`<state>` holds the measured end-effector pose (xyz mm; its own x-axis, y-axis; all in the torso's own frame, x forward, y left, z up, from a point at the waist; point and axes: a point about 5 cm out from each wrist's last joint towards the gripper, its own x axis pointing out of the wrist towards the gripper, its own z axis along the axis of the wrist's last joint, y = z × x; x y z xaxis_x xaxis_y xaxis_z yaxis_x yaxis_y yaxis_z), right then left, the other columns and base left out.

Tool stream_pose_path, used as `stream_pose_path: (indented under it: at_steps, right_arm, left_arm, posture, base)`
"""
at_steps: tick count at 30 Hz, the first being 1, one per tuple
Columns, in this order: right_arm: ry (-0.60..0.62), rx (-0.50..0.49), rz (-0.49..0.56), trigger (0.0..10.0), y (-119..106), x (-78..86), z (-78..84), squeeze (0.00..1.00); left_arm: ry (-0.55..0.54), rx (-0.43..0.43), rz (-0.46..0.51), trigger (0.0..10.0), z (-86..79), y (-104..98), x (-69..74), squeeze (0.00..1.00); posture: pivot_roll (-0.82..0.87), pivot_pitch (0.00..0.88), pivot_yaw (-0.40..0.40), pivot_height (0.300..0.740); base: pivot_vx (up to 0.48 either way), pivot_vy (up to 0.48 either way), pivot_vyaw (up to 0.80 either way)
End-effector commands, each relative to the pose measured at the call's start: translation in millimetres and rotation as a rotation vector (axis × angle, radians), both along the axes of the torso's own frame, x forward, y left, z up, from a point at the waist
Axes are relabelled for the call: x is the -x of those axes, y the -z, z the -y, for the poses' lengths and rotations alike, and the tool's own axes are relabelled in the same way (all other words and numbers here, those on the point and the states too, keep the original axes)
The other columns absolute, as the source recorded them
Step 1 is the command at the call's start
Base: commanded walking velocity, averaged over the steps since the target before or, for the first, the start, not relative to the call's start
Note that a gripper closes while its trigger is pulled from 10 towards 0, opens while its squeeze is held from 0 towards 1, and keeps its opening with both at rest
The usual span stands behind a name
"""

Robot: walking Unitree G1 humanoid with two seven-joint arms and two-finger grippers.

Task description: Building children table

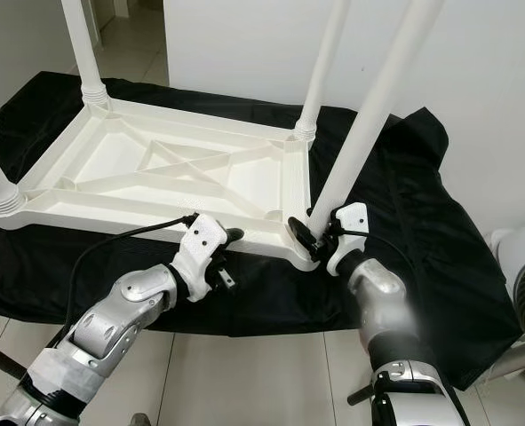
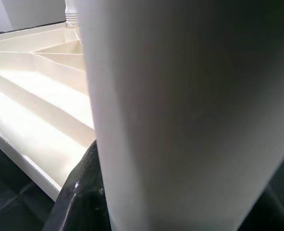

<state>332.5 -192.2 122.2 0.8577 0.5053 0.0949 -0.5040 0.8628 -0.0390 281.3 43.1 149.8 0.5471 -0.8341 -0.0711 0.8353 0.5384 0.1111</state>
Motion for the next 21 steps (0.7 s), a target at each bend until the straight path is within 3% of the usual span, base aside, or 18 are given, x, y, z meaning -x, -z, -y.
stream_pose_path:
  at_steps: [1,2,4,5,11,12,15,17,21]
  right_arm:
    - [0.015,-0.025,-0.006,0.0,4,3.9,3.3,0.0]
    - [0.032,-0.036,-0.008,4.5,5,4.8,3.1,0.0]
    - [0.043,-0.041,-0.008,4.5,5,4.9,3.0,0.0]
    - [0.06,-0.054,-0.006,10.0,5,5.2,2.0,0.0]
    - [0.236,-0.076,-0.031,10.0,1,3.5,-0.1,0.0]
    - [0.317,-0.079,-0.034,10.0,1,4.5,-0.5,0.0]
    - [0.414,-0.098,-0.06,10.0,4,6.8,-0.5,0.0]
    - [0.414,-0.098,-0.06,10.0,4,6.8,-0.5,0.0]
    - [0.631,-0.159,-0.099,10.0,13,20.2,-18.3,0.0]
  left_arm:
    - [0.005,-0.01,0.014,10.0,1.8,0,-1.0,0.0]
    - [0.007,-0.013,0.016,10.0,2.1,0,-1.2,0.0]
    - [0.009,-0.015,0.018,10.0,2.4,0,-1.3,0.0]
    - [0.013,-0.016,0.021,10.0,2.8,0,-2.0,0.0]
    - [0.023,-0.029,0.026,10.0,3.6,1,-5.0,0.0]
    - [0.029,-0.034,0.027,10.0,4.5,1,-5.2,0.0]
    - [0.036,-0.032,0.026,10.0,5.6,1,-5.1,0.0]
    - [0.036,-0.032,0.026,10.0,5.6,1,-5.1,0.0]
    - [0.052,-0.033,0.022,10.0,7.1,1,-5.3,0.0]
  posture:
    - [0.06,0.0,-0.123,0.74]
    - [0.05,0.0,-0.119,0.74]
    - [0.05,0.0,-0.119,0.74]
    - [0.05,0.0,-0.115,0.74]
    - [0.03,0.0,-0.098,0.74]
    - [0.03,0.0,-0.092,0.74]
    - [0.02,0.0,-0.089,0.74]
    - [0.02,0.0,-0.089,0.74]
    - [0.0,0.0,-0.08,0.74]
  base:
    - [0.0,0.0,0.0]
    - [0.0,0.0,0.0]
    - [0.0,0.0,0.0]
    - [0.0,0.0,0.0]
    - [0.0,0.0,0.0]
    - [0.0,0.0,0.0]
    - [0.0,0.0,0.0]
    - [0.0,0.0,0.0]
    - [0.0,0.0,0.0]
